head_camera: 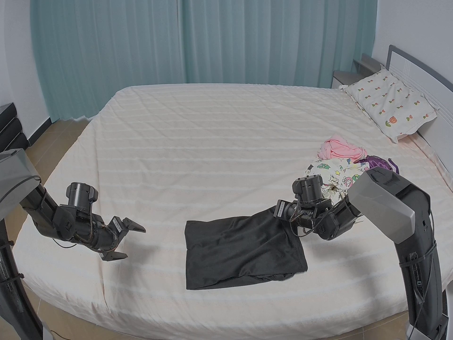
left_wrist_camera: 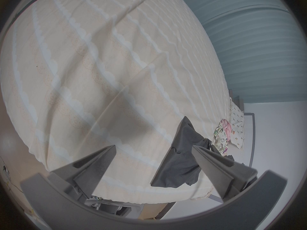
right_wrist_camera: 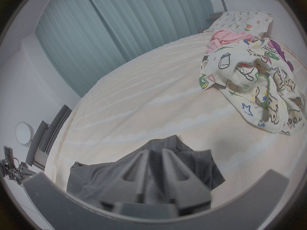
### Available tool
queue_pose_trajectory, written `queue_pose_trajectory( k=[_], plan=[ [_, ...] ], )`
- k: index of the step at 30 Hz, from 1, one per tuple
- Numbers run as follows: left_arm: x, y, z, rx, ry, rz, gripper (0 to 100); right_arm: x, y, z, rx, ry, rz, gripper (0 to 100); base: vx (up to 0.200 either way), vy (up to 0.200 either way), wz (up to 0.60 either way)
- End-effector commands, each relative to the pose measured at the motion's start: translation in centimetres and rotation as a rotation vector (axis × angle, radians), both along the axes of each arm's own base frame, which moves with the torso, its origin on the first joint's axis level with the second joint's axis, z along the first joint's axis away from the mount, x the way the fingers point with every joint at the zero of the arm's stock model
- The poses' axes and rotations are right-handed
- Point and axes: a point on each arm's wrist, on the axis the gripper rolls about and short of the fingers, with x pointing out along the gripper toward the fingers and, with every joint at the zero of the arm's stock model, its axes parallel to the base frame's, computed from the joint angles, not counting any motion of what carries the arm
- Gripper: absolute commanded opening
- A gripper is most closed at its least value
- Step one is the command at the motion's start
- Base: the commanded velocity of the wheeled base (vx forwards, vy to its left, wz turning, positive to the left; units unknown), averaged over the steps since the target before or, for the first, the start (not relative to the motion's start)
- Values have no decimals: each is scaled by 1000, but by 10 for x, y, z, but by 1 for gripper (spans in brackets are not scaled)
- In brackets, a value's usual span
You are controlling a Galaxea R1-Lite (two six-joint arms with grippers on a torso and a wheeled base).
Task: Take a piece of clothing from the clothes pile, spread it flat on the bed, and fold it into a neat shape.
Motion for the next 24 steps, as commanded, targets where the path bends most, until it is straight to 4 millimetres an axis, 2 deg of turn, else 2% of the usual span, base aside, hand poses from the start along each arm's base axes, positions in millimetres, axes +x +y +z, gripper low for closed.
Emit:
queue_pose_trajectory(
  k=[1, 6, 12, 13, 24],
  plan=[
    [0, 0, -1, -1, 1, 1, 100, 3, -7, -6, -7, 13, -21, 0, 0, 0, 0],
    [0, 0, -1, -1, 1, 1, 100, 9, -24, -6, -8, 9, -73, 0, 0, 0, 0],
    [0, 0, -1, -1, 1, 1, 100, 7, -25, -6, 15, 19, -81, 0, 0, 0, 0],
    [0, 0, -1, -1, 1, 1, 100, 7, -25, -6, 15, 19, -81, 100, 0, 0, 0],
    [0, 0, -1, -1, 1, 1, 100, 9, -19, 0, 117, 21, -101, 100, 0, 0, 0]
  ],
)
